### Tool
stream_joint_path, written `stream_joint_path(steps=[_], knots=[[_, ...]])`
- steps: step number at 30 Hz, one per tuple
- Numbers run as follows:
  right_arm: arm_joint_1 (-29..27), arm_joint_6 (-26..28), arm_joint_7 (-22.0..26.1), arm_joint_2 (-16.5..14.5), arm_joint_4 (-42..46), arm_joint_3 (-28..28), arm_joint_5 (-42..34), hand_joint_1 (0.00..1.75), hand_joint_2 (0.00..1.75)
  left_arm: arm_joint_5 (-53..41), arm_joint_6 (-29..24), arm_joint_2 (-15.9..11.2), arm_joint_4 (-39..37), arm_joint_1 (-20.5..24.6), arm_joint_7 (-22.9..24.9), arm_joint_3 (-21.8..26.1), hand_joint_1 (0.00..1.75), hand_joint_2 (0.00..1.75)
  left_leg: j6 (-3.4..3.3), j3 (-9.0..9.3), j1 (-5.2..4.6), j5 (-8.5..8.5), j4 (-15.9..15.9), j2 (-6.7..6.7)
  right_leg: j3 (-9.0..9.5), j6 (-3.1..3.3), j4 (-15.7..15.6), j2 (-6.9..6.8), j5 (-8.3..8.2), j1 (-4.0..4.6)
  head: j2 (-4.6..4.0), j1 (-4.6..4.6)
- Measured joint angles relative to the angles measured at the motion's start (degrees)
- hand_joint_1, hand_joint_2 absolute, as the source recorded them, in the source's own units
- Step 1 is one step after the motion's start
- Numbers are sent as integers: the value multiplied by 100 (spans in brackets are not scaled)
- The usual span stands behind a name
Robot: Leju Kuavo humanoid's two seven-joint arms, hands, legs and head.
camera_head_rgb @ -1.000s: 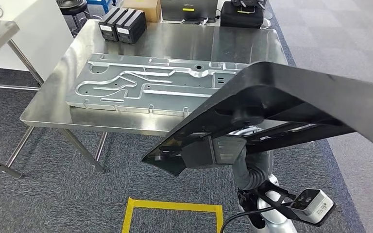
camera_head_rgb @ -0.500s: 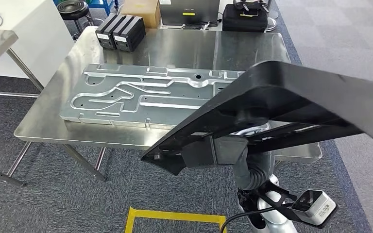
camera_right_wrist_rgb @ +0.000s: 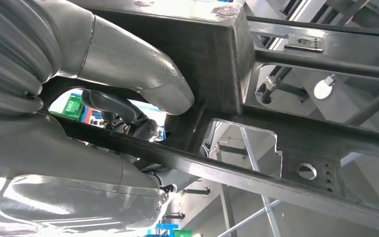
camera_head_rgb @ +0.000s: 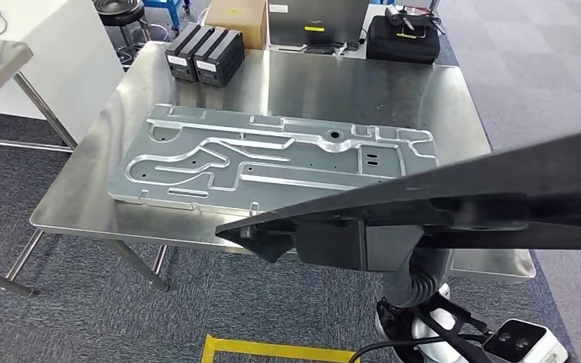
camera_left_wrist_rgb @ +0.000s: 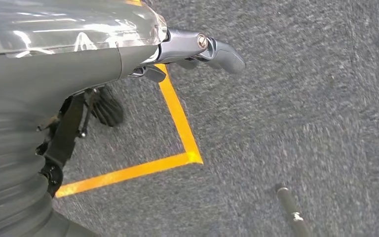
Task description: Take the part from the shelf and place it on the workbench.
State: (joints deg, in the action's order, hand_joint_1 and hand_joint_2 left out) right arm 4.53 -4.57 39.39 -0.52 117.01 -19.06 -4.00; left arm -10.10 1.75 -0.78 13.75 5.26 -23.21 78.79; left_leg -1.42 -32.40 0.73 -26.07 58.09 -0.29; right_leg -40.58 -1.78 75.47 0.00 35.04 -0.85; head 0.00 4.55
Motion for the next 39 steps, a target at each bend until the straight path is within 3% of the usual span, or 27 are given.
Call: stream_joint_path(steps=[1, 2, 5, 7, 9, 11, 14, 16, 17, 20, 21, 22, 25, 27, 29, 30, 32, 33, 35, 37, 39], knots=[[-11, 0, 0, 1, 4, 0, 0, 175, 175, 3, -2, 1, 0, -3, 1, 1, 0, 175, -5, 62, -17, -48, 0, -9, -65, 20, -63, 0, -13, 8, 0, 0], [-16, 0, 0, 1, 6, 0, 0, 175, 175, 5, -3, 1, 0, -4, 1, 2, 0, 175, -6, 132, -37, -97, -1, -17, -39, 55, -300, 0, -158, 23, 0, 0], [-25, 0, 0, 0, 24, 1, 0, 175, 175, 7, -5, 25, -3, 5, 3, 3, 0, 175, 18, 315, -91, -249, -3, -34, 259, 215, -1332, 36, -915, 104, 0, -1], [-33, 0, 0, -2, 48, 2, 0, 175, 175, 4, -5, 37, -5, 14, 4, 3, 0, 175, 70, 371, -106, -318, -7, -44, 355, 271, -1632, 74, -1120, 134, 0, -1], [-38, 0, 0, -10, 71, 3, 0, 175, 175, 1, -5, 22, -4, 17, 4, 3, 0, 175, 129, 423, -110, -335, 13, -44, 440, 298, -1693, 77, -1109, 108, 0, 1], [-36, 0, 0, -24, 92, 7, 0, 175, 175, -1, -5, 14, -4, 23, 4, 3, 0, 175, 179, 345, -106, -399, 297, -28, 573, 346, -1739, 68, -1084, 75, 0, 2], [-42, -1, 0, -38, 102, 10, 0, 175, 175, -11, -5, 1, -4, 30, 4, 3, 0, 175, 254, -283, -61, -807, 1334, -14, 701, 378, -1750, 56, -980, 62, 0, 3], [-55, -2, 0, -38, 101, 11, 0, 175, 175, -14, -7, -2, -4, 17, 4, 3, 0, 175, 297, -596, -27, -996, 1632, -11, 797, 369, -1749, 64, -891, 58, 0, 3], [-59, -2, 0, -38, 100, 11, 0, 175, 175, -12, -7, -1, -4, 9, 4, 3, 0, 175, 309, -608, -12, -902, 1475, -8, 863, 358, -1749, 69, -840, 54, 0, 3], [-62, -2, 0, -38, 100, 11, 1, 175, 175, -7, -7, -4, -4, -1, 5, 4, 0, 175, 299, -367, 6, -91, 393, 24, 1063, 290, -1740, 73, -673, 54, 0, 3], [-60, -2, 0, -38, 101, 11, 1, 175, 175, -9, -7, -5, -4, -1, 5, 4, 0, 175, 269, -311, -4, 91, 169, 36, 1095, 254, -1737, 74, -626, 58, 0, 3], [-61, -2, 0, -39, 101, 10, 1, 175, 175, -11, -6, -5, -4, 0, 6, 5, 0, 175, 227, -295, -15, 174, 69, 44, 1113, 216, -1723, 75, -599, 64, 0, 3], [-58, -1, 0, -42, 103, 10, 2, 175, 175, -10, -7, -5, -4, 4, 7, 5, 0, 175, 96, -207, -11, 162, 30, 34, 1121, 118, -1610, 68, -567, 64, 0, 2], [-19, 108, -90, -40, 93, 10, 108, 175, 175, -3, 4, -5, -4, 8, -3, 5, 0, 175, 40, -127, 1, 146, -1, 27, 899, 66, -1185, 50, -447, 54, 0, 2], [524, 671, -589, -17, -258, 25, 749, 175, 175, 7, 46, -5, -4, 11, -32, 2, 0, 175, 13, -101, -7, 117, -1, 52, 399, 29, -442, 37, -160, 47, 0, 2], [1148, 1240, -1098, 4, -770, 58, 1450, 175, 175, 24, 70, -5, -4, 34, -47, -3, 0, 175, 7, -98, -16, 104, 6, 84, 137, 16, -128, 23, -27, 43, 0, 2], [2585, 2522, -2237, 50, -2195, 187, 3135, 175, 175, 57, 94, -7, -5, 121, -63, -13, 0, 175, 1, -99, -36, 90, 20, 141, -137, 10, 74, -14, 10, 37, 0, 2], [3210, 3176, -2758, 66, -3031, 289, 4114, 175, 175, 63, 100, -7, -5, 185, -68, -18, 0, 175, -3, -100, -45, 89, 25, 128, -118, 21, -69, -30, -128, 38, 0, 2], [4145, 4125, -3238, 137, -4553, 529, 5955, 175, 175, 10, 109, -1, -7, 254, -84, -31, 0, 175, -7, -82, -59, 88, 27, 38, 166, 116, -765, -23, -632, 61, 0, 1], [4936, 4477, -3125, 217, -5856, 720, 7563, 175, 175, -52, 120, 22, -17, 214, -112, -46, 0, 175, 19, -74, -70, 93, 19, -23, 435, 223, -1473, -23, -999, 103, 0, 2], [5458, 4380, -2861, 248, -6800, 835, 8318, 175, 175, -4, 141, 32, -26, 148, -174, -52, 0, 175, 79, -94, -57, 111, 20, -16, 481, 256, -1718, -21, -1079, 142, 0, 5]])
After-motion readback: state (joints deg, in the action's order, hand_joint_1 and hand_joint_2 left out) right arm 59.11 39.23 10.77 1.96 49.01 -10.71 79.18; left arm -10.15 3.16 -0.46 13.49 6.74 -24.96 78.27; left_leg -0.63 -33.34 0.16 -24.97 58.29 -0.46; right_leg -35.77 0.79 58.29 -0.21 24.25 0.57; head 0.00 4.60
